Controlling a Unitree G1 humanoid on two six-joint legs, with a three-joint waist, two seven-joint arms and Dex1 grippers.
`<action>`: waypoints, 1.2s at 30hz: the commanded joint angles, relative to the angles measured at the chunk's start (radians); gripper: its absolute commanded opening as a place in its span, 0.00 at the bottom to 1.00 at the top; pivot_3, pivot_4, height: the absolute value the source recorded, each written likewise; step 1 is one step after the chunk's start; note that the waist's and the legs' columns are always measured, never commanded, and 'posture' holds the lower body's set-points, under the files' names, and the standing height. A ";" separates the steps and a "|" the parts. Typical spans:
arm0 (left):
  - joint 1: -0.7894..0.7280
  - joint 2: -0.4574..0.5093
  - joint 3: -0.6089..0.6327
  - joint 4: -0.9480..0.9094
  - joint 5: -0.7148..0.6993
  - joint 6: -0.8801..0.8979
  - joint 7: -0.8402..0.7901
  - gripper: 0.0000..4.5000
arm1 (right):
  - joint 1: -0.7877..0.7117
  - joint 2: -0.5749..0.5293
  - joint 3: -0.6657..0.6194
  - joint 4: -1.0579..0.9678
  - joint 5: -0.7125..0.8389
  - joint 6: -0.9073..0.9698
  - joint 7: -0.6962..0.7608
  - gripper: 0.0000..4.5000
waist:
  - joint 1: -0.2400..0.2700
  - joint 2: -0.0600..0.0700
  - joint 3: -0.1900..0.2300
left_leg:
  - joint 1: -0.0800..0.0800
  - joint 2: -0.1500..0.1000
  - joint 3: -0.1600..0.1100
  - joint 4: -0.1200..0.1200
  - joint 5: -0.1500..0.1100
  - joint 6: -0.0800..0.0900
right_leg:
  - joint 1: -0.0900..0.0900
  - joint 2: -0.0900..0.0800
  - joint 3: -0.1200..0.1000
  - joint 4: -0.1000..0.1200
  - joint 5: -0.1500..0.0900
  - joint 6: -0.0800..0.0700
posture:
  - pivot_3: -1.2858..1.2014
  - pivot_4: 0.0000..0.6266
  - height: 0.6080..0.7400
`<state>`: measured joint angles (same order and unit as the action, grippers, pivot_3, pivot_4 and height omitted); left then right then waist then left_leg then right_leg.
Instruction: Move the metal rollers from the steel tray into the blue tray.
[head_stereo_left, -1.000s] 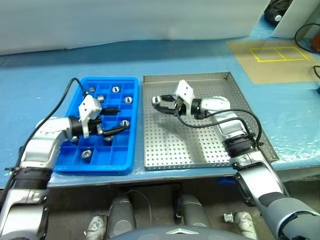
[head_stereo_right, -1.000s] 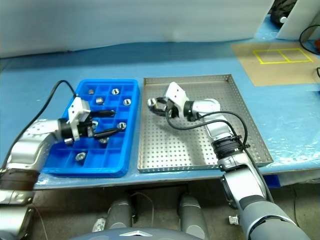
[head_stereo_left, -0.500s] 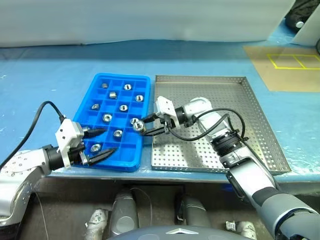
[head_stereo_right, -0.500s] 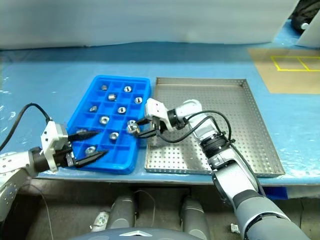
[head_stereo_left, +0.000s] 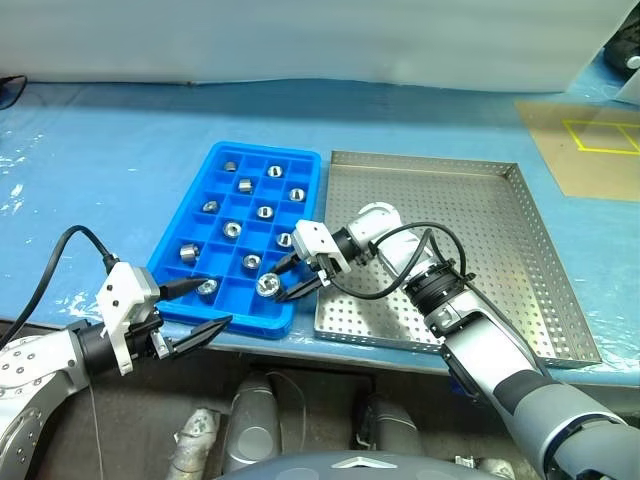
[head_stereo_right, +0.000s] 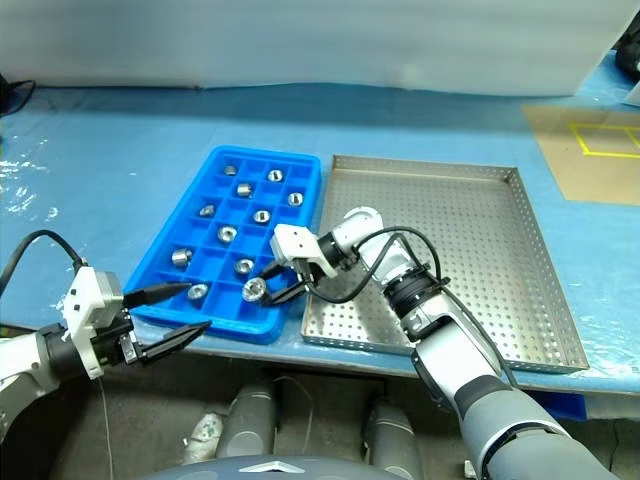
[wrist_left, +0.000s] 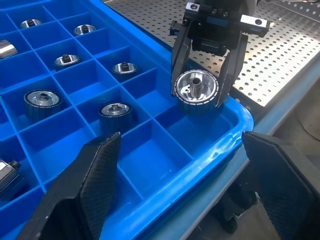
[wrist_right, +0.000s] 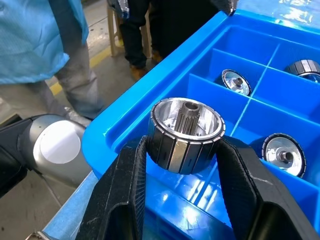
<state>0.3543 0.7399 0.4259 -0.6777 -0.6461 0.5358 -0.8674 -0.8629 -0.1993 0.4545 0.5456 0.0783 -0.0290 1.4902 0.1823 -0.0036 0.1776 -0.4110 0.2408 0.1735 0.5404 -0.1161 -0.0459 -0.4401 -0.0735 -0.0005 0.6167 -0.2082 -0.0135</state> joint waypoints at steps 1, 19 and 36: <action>-0.025 0.008 -0.006 -0.010 -0.014 -0.010 0.004 0.91 | -0.030 0.011 -0.006 0.015 -0.009 -0.026 -0.001 0.37 | 0.000 0.000 0.000 | 0.000 0.000 0.000 0.000 0.000 0.000 | 0.000 0.000 0.000 0.000 0.000 0.000 | 0.66 0.24 1.00; -0.290 0.042 -0.181 0.188 0.031 -0.049 -0.089 0.91 | 0.024 -0.059 -0.066 -0.090 -0.009 0.070 -0.129 0.81 | -0.009 0.000 0.000 | 0.001 0.000 0.000 0.002 0.000 0.000 | 0.001 0.000 0.000 0.003 0.003 -0.005 | 0.59 0.24 1.00; -0.787 -0.150 -0.500 0.643 0.182 -0.206 -0.251 0.91 | 0.147 -0.209 -0.353 -0.369 0.044 0.338 -0.506 0.81 | -0.096 -0.001 -0.001 | 0.003 -0.001 0.001 0.007 0.003 -0.004 | 0.002 0.000 0.002 0.007 0.005 -0.007 | 0.45 0.24 1.00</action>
<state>-0.4065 0.5981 -0.0625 -0.0582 -0.4795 0.3621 -1.1032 -0.7226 -0.3997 0.1393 0.2353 0.0995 0.2899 1.0226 0.0862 -0.0045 0.1764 -0.4079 0.2396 0.1748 0.5472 -0.1133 -0.0497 -0.4377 -0.0731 0.0025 0.6233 -0.2035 -0.0202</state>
